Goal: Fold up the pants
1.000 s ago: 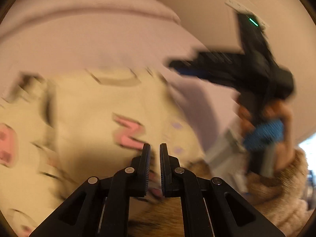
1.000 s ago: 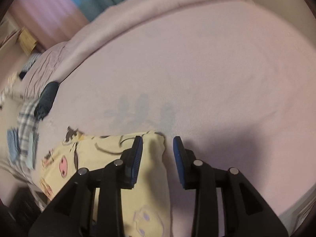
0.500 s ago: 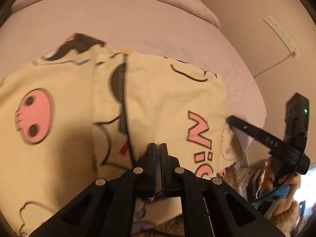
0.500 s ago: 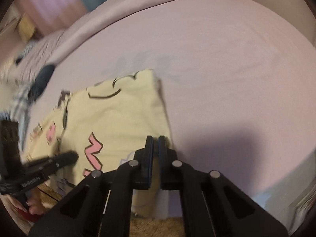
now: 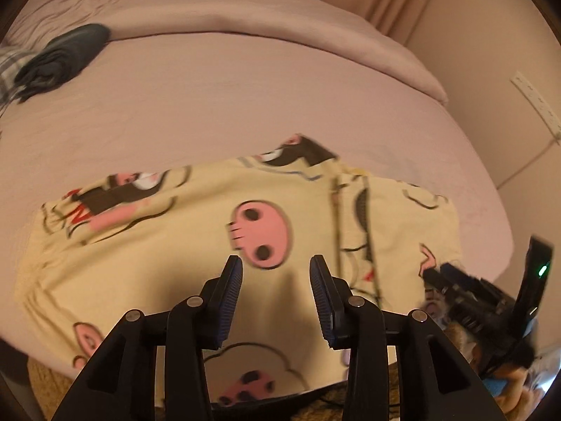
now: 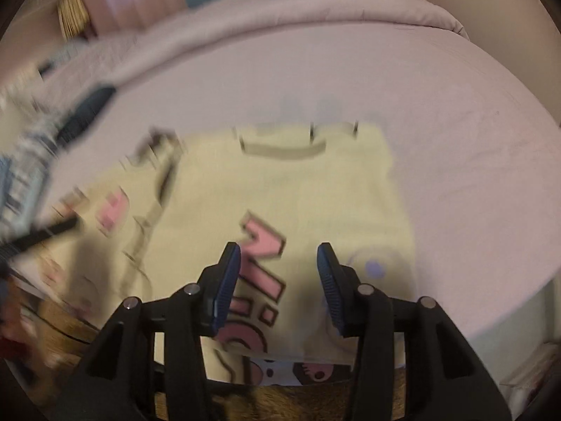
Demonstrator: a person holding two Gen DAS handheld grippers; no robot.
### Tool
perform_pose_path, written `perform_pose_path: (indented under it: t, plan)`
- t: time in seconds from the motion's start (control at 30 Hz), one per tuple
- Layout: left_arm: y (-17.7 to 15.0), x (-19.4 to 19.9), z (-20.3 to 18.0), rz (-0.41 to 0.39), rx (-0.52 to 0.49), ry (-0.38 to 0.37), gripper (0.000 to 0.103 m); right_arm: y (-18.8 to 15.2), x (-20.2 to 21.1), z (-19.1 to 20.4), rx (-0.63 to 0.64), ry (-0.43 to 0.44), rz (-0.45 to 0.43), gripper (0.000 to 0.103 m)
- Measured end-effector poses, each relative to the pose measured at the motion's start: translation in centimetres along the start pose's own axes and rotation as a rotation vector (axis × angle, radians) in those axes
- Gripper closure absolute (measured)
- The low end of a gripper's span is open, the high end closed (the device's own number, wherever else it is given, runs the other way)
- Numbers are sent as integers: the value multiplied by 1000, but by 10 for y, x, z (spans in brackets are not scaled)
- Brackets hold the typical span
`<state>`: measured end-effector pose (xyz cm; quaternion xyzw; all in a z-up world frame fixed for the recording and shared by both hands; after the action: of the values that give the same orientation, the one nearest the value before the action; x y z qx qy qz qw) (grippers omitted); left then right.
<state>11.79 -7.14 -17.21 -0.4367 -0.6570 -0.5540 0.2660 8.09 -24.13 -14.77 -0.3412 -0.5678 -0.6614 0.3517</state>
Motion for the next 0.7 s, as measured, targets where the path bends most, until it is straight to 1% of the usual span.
perform_pose_path:
  t: [0.03, 0.07, 0.1, 0.23, 0.27, 0.3, 0.33, 0.37, 0.4, 0.43, 0.5, 0.6, 0.7]
  plan:
    - [-2, -1, 6, 9, 13, 5, 65, -5, -5, 0, 30, -45, -4, 58]
    - [-2, -3, 7, 14, 21, 12, 65, -8, -4, 1, 61, -74, -33, 57]
    - [-6, -2, 14, 20, 30, 23, 65, -11, -2, 1, 76, -100, -44, 56]
    - [-7, 3, 34, 14, 68, 56, 65, -13, 4, -3, 47, -118, -19, 53]
    - [-6, 6, 40, 6, 84, 60, 64, -11, 7, -5, 27, -114, -13, 52]
    - [-5, 11, 47, -5, 101, 64, 61, -11, 11, -4, 12, -105, -13, 52]
    - [-3, 16, 54, -21, 120, 66, 54, -8, 15, -1, 0, -88, -19, 51]
    - [-2, 23, 65, -42, 147, 70, 50, -8, 19, 3, 2, -80, -25, 50]
    - [0, 27, 73, -56, 170, 77, 43, -6, 20, 9, 10, -75, -34, 47]
    - [1, 32, 85, -74, 199, 82, 39, -4, 18, 16, 18, -76, -40, 45]
    - [0, 40, 112, -95, 273, 94, 36, -3, 12, 38, 32, -53, -43, 45]
    - [-8, 50, 148, -93, 370, 111, 36, -4, 8, 66, 41, 49, -24, 45]
    - [-15, 63, 175, -114, 423, 140, 36, -4, 3, 94, 111, 77, -45, 45]
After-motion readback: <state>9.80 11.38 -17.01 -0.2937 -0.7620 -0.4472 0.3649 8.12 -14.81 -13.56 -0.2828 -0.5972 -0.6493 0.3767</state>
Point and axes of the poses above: each gripper's, at about its wrist camera, not at the fingertips, and x roughly against the way its jaws point, z to its left, y to its top, the point moved 10 cm from there along -x, roughly the way its jaws point, and after that the axes turned 5 degrees about -x, right-handed, at the moved point
